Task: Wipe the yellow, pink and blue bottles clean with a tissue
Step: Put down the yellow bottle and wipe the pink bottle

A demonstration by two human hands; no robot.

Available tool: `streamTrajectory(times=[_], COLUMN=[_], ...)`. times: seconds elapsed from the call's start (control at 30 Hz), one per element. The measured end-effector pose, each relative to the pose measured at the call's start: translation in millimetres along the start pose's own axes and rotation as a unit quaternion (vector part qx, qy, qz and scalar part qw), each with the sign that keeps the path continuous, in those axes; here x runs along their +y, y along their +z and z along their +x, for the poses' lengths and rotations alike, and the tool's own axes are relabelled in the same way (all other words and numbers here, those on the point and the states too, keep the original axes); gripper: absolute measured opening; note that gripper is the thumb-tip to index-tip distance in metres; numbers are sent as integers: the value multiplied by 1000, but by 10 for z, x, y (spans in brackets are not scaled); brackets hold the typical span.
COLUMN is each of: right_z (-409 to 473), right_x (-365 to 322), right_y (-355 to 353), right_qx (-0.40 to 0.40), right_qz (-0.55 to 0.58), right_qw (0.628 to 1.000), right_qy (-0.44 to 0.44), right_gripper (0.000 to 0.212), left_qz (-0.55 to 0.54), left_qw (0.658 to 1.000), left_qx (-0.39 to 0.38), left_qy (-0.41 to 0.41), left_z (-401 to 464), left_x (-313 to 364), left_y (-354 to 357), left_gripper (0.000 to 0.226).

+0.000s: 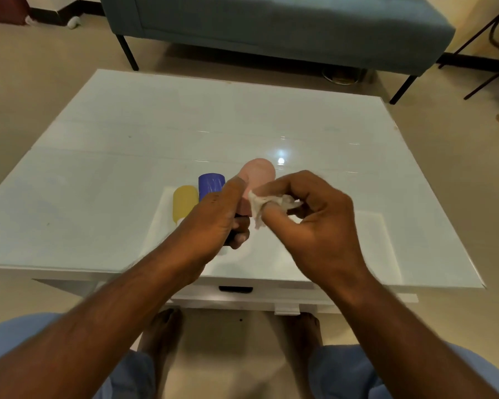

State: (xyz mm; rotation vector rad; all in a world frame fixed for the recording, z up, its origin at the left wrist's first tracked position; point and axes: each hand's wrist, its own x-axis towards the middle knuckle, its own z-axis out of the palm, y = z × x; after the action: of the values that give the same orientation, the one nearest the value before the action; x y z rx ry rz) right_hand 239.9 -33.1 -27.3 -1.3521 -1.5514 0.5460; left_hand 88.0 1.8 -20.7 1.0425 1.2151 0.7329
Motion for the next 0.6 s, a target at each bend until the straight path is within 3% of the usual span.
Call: streamTrajectory(times=[0.13, 0.3, 0.47, 0.6], right_z=[178, -18, 213, 48], right_x=[118, -39, 112, -21], right_y=[-101, 47, -95, 16], right_qx=[87, 6, 94, 31], right_qz=[-11, 16, 30, 44], right_qw=[993, 1000, 988, 994], right_qy=[76, 5, 117, 95], right_gripper=[17, 15, 18, 21], left_qz=[-5, -20, -12, -76], left_qw=[999, 1000, 999, 996], left_qx=[-30, -5, -50, -30], left_qy=[-11, -5, -4, -20], left_z=[-42, -5, -43, -2], left_x=[-20, 10, -41, -16], left_y=[42, -2, 36, 10], left_gripper=[49, 45, 48, 46])
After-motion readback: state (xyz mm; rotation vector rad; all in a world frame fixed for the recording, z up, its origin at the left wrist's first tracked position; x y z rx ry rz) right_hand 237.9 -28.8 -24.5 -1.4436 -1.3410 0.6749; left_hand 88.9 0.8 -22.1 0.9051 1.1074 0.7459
